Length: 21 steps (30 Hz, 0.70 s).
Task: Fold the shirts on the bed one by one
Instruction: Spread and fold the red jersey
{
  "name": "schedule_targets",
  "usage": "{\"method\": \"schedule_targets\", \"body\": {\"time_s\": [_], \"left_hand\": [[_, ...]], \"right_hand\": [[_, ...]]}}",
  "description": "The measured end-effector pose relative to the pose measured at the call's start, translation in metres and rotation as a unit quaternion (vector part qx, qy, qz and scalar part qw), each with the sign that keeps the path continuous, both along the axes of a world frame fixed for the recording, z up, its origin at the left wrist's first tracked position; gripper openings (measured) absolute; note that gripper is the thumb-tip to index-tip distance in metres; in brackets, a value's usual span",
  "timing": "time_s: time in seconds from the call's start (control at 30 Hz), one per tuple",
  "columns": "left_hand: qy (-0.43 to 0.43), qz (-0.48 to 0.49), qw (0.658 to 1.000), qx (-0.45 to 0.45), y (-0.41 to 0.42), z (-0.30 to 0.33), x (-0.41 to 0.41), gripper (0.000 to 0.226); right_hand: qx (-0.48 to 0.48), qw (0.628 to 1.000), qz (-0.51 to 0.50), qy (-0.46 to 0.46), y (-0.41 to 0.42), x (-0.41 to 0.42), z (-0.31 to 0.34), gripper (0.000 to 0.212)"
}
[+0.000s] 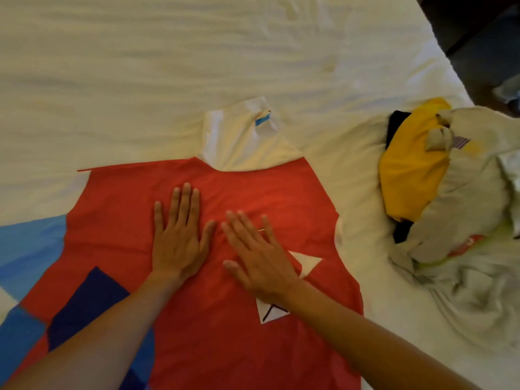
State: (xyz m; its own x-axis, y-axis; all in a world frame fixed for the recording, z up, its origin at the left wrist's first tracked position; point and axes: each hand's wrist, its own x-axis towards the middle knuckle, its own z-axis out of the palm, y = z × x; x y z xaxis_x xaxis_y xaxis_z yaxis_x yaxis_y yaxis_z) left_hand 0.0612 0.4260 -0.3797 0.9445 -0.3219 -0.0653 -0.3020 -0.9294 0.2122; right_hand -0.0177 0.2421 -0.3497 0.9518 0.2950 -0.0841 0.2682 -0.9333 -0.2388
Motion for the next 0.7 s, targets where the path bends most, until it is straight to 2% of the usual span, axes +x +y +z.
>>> {"method": "schedule_targets", "body": {"time_s": [0.03,0.07,0.1,0.17,0.2,0.23,0.27,0.3,0.37,0.4,0.43,0.47,0.5,0.57,0.6,0.63,0.7], "left_hand": [[0.011,0.01,1.0,0.002,0.0,0.002,-0.002,0.074],[0.023,0.02,1.0,0.003,0.0,0.003,-0.006,0.074],[0.033,0.029,0.999,0.004,0.001,0.004,-0.013,0.075],[0.044,0.048,0.998,0.004,0.006,0.006,-0.036,0.076],[0.048,0.056,0.997,0.001,0.009,0.008,-0.05,0.076],[0.054,0.064,0.996,-0.005,0.011,0.011,-0.065,0.076],[0.06,0.07,0.996,-0.015,0.011,0.015,-0.082,0.076],[0.065,0.069,0.995,-0.027,0.01,0.019,-0.101,0.076],[0.07,0.043,0.996,-0.046,0.006,0.026,-0.144,0.075],[0.073,0.024,0.996,-0.05,0.006,0.029,-0.165,0.074],[0.076,0.008,0.996,-0.048,0.007,0.031,-0.185,0.074],[0.08,-0.002,0.996,-0.042,0.011,0.032,-0.203,0.074],[0.085,-0.004,0.996,-0.033,0.017,0.032,-0.217,0.075],[0.091,0.007,0.996,-0.017,0.028,0.031,-0.238,0.077],[0.091,0.009,0.996,-0.013,0.03,0.032,-0.245,0.077],[0.09,0.001,0.996,-0.011,0.03,0.032,-0.251,0.076],[0.091,-0.029,0.995,-0.008,0.025,0.031,-0.263,0.075]], "right_hand": [[-0.028,0.999,0.021,0.013,-0.006,-0.013,-0.002,0.066],[-0.047,0.998,-0.017,0.028,-0.024,-0.018,-0.004,0.066],[-0.077,0.991,-0.1,0.046,-0.045,-0.021,-0.004,0.067],[-0.116,0.94,-0.314,0.068,-0.086,-0.022,0.004,0.069],[-0.124,0.91,-0.389,0.068,-0.098,-0.025,0.01,0.07],[-0.116,0.902,-0.412,0.052,-0.098,-0.031,0.013,0.069],[-0.091,0.919,-0.382,0.024,-0.087,-0.042,0.014,0.068],[-0.054,0.949,-0.311,0.004,-0.068,-0.058,0.015,0.068],[0.0,0.994,-0.111,0.023,-0.029,-0.106,0.012,0.068],[-0.019,0.998,-0.046,0.04,-0.024,-0.129,0.011,0.069],[-0.041,0.997,-0.039,0.048,-0.034,-0.143,0.01,0.07],[-0.061,0.991,-0.1,0.058,-0.051,-0.152,0.01,0.069],[-0.087,0.97,-0.215,0.076,-0.067,-0.158,0.012,0.068],[-0.094,0.881,-0.455,0.086,-0.093,-0.166,0.023,0.067],[-0.076,0.856,-0.506,0.073,-0.093,-0.169,0.026,0.066],[-0.047,0.869,-0.49,0.04,-0.079,-0.173,0.027,0.065],[0.019,0.945,-0.327,0.011,-0.03,-0.191,0.025,0.067]]}}
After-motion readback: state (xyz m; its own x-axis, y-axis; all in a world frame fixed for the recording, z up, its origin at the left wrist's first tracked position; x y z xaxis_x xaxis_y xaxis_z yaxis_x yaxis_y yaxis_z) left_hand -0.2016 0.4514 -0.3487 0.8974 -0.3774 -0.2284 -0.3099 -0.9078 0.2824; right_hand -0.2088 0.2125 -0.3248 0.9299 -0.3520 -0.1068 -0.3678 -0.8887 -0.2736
